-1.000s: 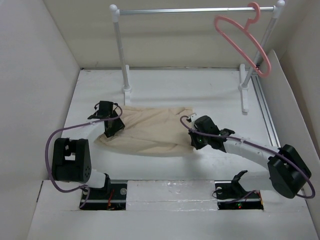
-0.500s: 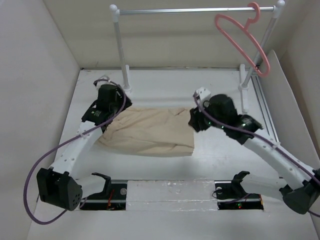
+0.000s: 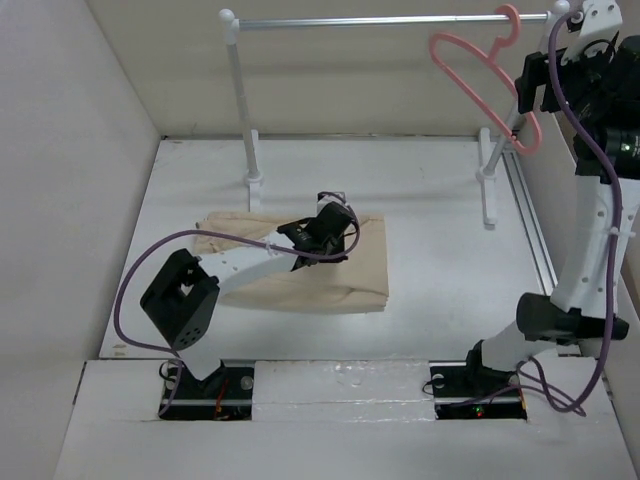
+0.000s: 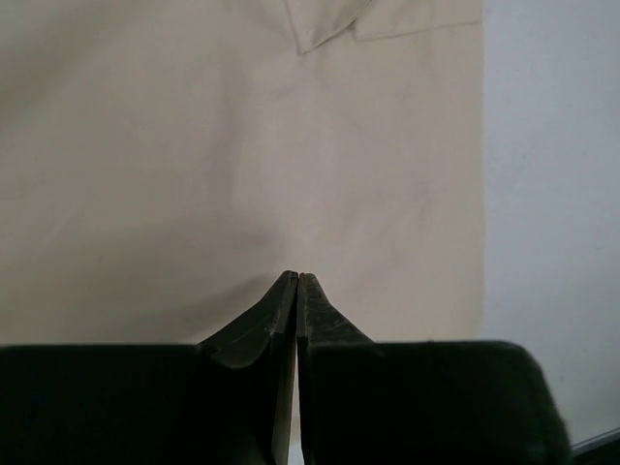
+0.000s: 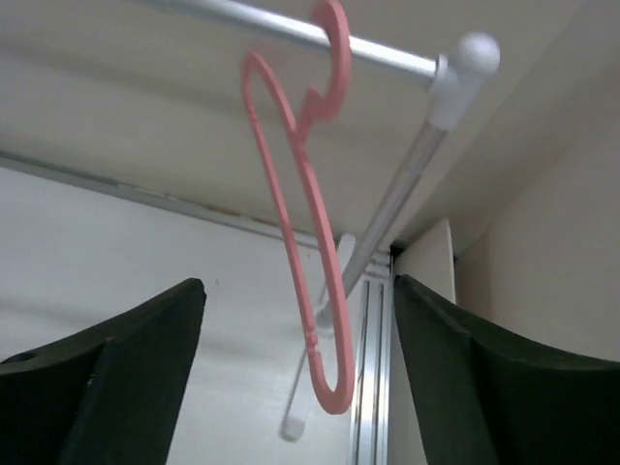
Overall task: Place the trousers on the hanger
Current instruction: Pick up the hanger from the clothesline, then place the trousers on the hanger.
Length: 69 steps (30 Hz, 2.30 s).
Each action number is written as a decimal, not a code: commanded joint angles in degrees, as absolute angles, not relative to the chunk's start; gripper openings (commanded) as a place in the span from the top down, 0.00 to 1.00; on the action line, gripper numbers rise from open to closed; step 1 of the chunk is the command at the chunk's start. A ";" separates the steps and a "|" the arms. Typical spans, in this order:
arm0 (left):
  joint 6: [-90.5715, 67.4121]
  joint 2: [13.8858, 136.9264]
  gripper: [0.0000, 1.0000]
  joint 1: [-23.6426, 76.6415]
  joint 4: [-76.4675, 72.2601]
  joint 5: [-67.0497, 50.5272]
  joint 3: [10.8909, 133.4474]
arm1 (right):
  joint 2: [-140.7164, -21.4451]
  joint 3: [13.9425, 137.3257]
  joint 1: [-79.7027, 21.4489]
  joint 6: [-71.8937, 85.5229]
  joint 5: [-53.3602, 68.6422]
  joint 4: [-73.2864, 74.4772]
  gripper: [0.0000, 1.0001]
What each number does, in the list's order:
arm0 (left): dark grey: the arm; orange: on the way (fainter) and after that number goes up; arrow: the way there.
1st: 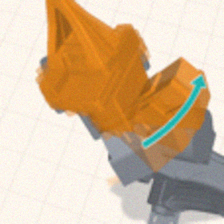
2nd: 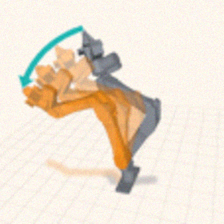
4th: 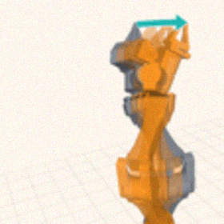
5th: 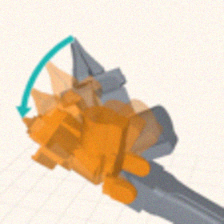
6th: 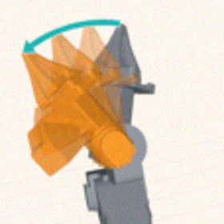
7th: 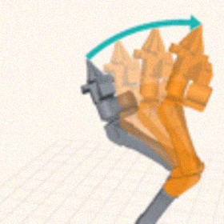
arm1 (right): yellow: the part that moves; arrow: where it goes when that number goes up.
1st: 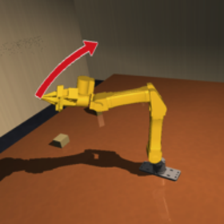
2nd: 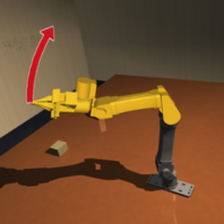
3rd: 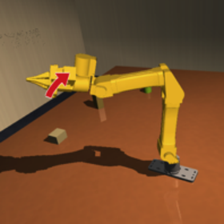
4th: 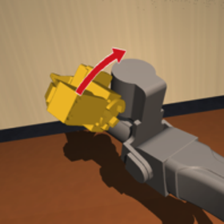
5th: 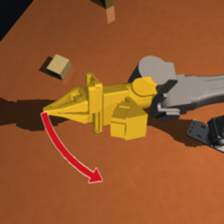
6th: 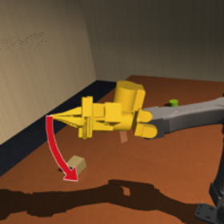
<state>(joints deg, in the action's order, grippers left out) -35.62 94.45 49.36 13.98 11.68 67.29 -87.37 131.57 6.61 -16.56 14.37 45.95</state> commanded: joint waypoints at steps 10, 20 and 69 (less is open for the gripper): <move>-32.17 77.62 1.00 49.22 10.28 3.96 57.49 | -98.00 126.66 17.75 -20.83 31.73 47.81 0.05; -30.67 69.62 1.00 49.22 13.18 4.31 55.99 | -96.87 115.15 16.62 -19.95 34.20 39.67 0.52; -36.74 105.37 0.35 55.55 28.47 19.67 125.68 | -46.85 54.41 -31.90 -7.21 -20.83 34.36 1.00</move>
<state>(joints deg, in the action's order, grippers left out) -35.86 105.03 55.77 28.29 13.54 121.69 -48.62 54.11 -30.89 -9.56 -17.78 35.73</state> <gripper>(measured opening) 0.647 0.122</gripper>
